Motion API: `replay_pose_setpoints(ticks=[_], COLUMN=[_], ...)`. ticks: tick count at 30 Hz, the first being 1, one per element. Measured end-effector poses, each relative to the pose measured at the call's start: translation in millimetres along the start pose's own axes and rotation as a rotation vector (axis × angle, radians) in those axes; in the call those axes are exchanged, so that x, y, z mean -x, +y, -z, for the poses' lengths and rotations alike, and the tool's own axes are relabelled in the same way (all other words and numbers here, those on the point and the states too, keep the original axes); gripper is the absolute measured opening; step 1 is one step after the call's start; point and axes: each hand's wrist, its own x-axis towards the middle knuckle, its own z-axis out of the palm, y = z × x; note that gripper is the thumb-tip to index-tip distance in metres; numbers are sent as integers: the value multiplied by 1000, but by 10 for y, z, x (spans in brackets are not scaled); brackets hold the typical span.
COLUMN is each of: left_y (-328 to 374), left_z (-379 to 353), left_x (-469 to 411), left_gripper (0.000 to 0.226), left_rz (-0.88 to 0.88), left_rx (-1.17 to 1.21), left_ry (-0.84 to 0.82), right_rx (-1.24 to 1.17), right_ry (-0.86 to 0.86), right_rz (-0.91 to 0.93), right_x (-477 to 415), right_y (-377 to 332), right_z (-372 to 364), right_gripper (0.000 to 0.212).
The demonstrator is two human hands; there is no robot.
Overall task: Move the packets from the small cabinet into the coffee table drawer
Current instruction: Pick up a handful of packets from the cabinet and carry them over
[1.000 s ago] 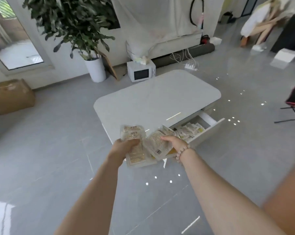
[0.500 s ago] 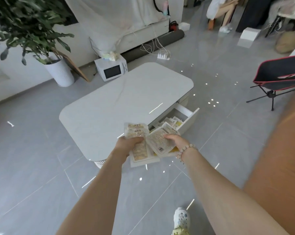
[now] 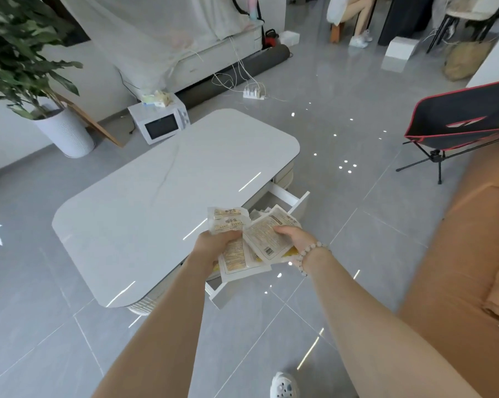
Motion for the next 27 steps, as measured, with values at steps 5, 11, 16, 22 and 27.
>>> replay_pose_setpoints(ticks=[5,11,16,22,27], left_y=[62,204,405,787,971], left_z=[-147,-164,-285,-481,-529], left_x=[-264,-741,-1283,-1913,-2412], left_gripper=[21,21,25,19,33], left_rz=[41,86,126,172,208], left_rx=[-2,1,14,63,32], left_ry=[9,26,1,-69,-85], right_rx=[-8,-11,11,74,85], right_ry=[19,45,92,132,174], right_rz=[-44,-108,-138,-138,-180], right_x=[-288,-723,-1162,-1744,-2309], right_y=[-76,-275,-546,-1079,-1193], right_z=[92,-2,-30,41,84], right_gripper=[25,43,56,48,73])
